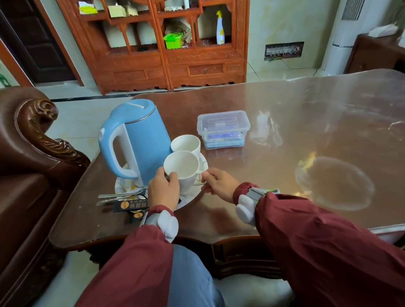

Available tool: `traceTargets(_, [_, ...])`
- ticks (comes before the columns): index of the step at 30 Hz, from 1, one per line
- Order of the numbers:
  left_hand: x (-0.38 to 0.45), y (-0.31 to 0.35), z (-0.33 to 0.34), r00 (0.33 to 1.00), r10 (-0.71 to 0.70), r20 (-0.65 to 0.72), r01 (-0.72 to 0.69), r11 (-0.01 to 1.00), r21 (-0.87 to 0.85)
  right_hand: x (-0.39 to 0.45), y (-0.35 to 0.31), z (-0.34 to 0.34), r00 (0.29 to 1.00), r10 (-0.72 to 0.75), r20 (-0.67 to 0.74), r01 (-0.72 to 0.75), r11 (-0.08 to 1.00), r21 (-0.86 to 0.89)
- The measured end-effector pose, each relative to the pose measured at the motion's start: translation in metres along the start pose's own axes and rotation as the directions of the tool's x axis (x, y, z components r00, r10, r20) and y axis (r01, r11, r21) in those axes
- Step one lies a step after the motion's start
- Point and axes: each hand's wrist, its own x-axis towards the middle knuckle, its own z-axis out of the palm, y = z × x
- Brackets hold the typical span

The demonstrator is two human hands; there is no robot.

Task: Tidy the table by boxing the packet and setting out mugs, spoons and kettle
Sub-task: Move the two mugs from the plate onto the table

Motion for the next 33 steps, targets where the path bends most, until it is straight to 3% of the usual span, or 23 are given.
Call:
traceTargets(6, [-0.016, 0.020, 0.010, 0.989, 0.107, -0.105, -0.112, 0.993, -0.044, -0.016, 0.009, -0.031, 0.986, -0.085, -0.140, 0.090, 0.995, 0.032])
traceTargets(12, [-0.021, 0.055, 0.041, 0.988, 0.150, -0.023, -0.152, 0.983, -0.104, -0.023, 0.027, -0.065, 0.961, -0.062, -0.271, 0.071, 0.997, 0.024])
traceTargets(17, [-0.017, 0.083, 0.072, 0.985, 0.123, 0.120, -0.096, 0.974, -0.205, -0.013, 0.042, -0.092, 0.938, -0.032, -0.344, 0.039, 0.999, 0.014])
traceTargets(23, [0.012, 0.104, 0.100, 0.972, 0.078, 0.221, -0.039, 0.984, -0.174, 0.017, 0.054, -0.112, 0.929, 0.027, -0.368, -0.003, 0.998, 0.066])
traceTargets(33, [0.053, 0.107, 0.121, 0.964, 0.028, 0.266, -0.004, 0.996, -0.093, 0.059, 0.064, -0.117, 0.935, 0.066, -0.350, -0.058, 0.998, 0.031])
